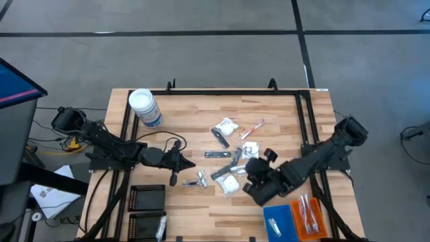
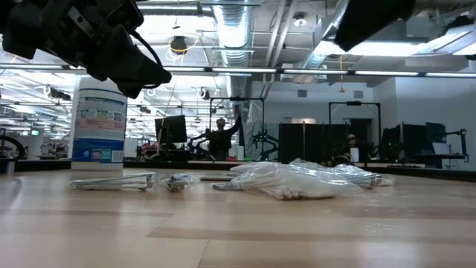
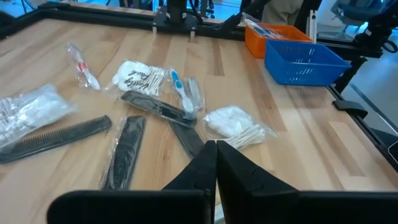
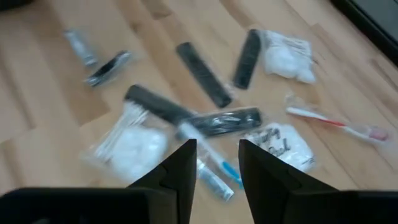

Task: Pick & Place Travel size toiletries
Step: Put the black comb into the top black bin

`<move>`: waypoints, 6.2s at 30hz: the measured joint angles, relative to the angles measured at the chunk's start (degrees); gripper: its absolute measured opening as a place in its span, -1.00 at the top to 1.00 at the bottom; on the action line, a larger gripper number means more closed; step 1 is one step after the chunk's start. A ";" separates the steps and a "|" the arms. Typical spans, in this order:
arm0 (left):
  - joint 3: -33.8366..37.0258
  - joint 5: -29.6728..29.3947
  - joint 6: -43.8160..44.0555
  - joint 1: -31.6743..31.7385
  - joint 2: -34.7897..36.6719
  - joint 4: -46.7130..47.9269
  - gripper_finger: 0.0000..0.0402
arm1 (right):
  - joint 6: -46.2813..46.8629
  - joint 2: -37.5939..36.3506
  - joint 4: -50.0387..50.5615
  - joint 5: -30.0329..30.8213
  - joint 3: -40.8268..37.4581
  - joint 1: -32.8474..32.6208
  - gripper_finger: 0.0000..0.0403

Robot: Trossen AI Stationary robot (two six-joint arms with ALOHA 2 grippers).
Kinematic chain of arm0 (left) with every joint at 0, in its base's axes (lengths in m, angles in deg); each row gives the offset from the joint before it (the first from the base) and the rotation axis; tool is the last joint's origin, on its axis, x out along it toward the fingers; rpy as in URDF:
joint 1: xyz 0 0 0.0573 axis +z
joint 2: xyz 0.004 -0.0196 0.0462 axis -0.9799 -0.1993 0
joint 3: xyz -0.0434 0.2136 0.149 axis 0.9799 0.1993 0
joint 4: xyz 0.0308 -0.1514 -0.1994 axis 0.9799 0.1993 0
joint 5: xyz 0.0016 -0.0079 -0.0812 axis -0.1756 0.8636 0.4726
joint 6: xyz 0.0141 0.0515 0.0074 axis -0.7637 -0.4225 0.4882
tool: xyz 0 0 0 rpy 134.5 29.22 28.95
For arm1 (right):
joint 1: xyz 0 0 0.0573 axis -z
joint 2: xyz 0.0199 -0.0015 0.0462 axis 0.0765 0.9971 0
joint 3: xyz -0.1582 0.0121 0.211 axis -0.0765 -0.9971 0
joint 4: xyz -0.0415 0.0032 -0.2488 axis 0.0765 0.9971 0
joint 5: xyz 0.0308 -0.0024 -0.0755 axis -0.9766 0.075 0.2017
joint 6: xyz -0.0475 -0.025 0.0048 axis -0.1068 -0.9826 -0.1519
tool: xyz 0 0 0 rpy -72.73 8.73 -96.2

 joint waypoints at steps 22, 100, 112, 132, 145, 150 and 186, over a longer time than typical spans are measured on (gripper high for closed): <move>0.00 -0.04 0.35 -1.10 0.00 0.07 0.99 | -24.16 0.36 -28.28 -10.79 -12.89 28.17 0.45; 0.98 -0.52 1.62 -1.05 0.00 -1.15 0.99 | -32.89 9.54 -34.48 -61.35 -21.98 49.70 0.54; 0.98 -0.48 1.60 -1.06 0.00 -1.14 0.99 | -34.95 9.42 -36.19 -65.69 -21.97 48.63 0.54; 0.98 -0.28 1.62 -1.05 0.00 -1.14 0.99 | -34.95 9.40 -38.12 -65.03 -21.97 48.37 0.54; 0.98 -0.35 1.62 -1.04 0.00 -1.11 0.99 | -34.89 9.64 -38.44 -64.07 -21.97 46.75 0.54; 0.98 -0.57 1.62 -1.04 0.00 -1.11 0.99 | -34.39 9.66 -36.96 -62.60 -21.97 46.86 0.54; 0.98 -0.46 1.62 -1.04 0.00 -1.03 0.99 | -38.08 9.40 -41.23 -62.11 -21.99 42.31 1.00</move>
